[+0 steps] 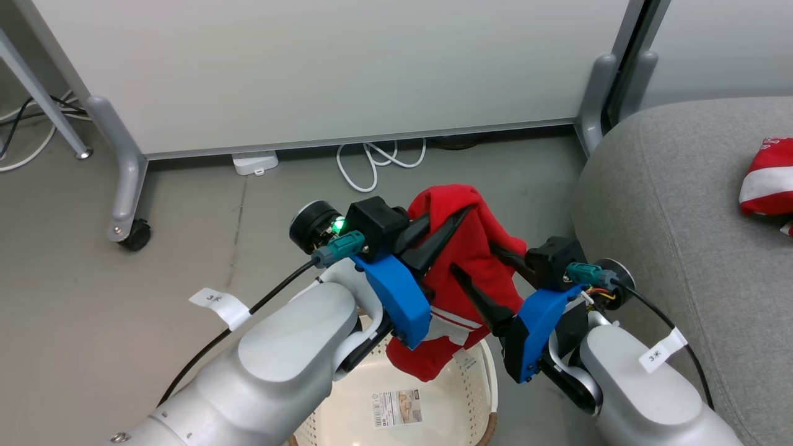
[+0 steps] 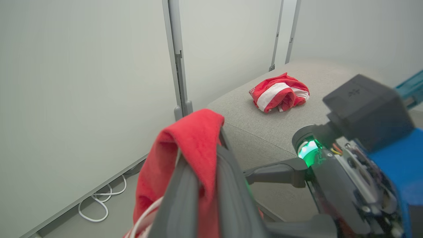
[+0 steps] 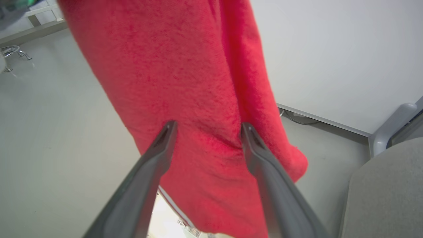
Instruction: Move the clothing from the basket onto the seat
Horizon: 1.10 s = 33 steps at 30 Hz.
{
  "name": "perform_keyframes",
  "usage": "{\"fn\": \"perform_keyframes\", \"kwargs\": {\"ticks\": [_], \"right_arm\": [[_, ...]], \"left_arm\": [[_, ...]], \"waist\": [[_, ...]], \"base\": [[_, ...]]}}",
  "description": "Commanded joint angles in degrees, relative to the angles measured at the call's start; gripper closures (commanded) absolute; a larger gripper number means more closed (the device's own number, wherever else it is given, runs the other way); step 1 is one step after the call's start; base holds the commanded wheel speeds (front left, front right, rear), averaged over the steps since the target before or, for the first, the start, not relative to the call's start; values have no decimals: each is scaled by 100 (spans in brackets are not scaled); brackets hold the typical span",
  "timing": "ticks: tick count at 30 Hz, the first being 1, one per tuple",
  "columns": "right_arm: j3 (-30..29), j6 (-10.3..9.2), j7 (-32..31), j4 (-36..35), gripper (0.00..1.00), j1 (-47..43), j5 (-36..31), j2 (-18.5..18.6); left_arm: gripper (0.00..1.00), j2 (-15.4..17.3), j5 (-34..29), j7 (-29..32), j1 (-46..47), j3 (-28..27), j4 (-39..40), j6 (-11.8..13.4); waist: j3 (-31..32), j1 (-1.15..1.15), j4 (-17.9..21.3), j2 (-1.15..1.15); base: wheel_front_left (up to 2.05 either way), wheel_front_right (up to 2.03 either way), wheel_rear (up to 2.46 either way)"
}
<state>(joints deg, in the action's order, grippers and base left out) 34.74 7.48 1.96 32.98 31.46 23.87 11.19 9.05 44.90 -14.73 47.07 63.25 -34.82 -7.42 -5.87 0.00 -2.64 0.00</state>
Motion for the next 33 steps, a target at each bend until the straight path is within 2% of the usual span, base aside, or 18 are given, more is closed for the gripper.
{"fn": "perform_keyframes", "kwargs": {"ticks": [1,13,23,30,31,32,33], "right_arm": [[81,3,70,75,0,126,98,62],[848,3,266,425,0,438,527,184],[1474,3,445,653,0,714,1029,-53],[1403,3,832,1170,0,927,1157,-341],[1391,3,859,1246,38,949,1174,-377],[1393,3,884,1320,64,971,1176,-411],[1398,3,922,1378,100,993,1179,-442]], "left_arm": [[100,41,45,-22,113,49,53,-8],[100,223,371,10,316,544,366,-8],[100,217,605,-12,484,718,367,-8],[100,169,673,-37,519,750,321,-8],[100,166,687,-40,522,755,319,-8],[100,163,693,-42,529,763,317,-8],[100,162,700,-45,536,773,314,-8]], "waist": [[12,0,-12,0],[37,0,-30,0],[9,0,14,0],[13,0,40,0],[14,0,40,0],[17,0,39,0],[20,0,39,0]], "base": [[0,0,0],[0,0,0],[0,0,0],[0,0,0],[0,0,0],[0,0,0],[0,0,0]]}}
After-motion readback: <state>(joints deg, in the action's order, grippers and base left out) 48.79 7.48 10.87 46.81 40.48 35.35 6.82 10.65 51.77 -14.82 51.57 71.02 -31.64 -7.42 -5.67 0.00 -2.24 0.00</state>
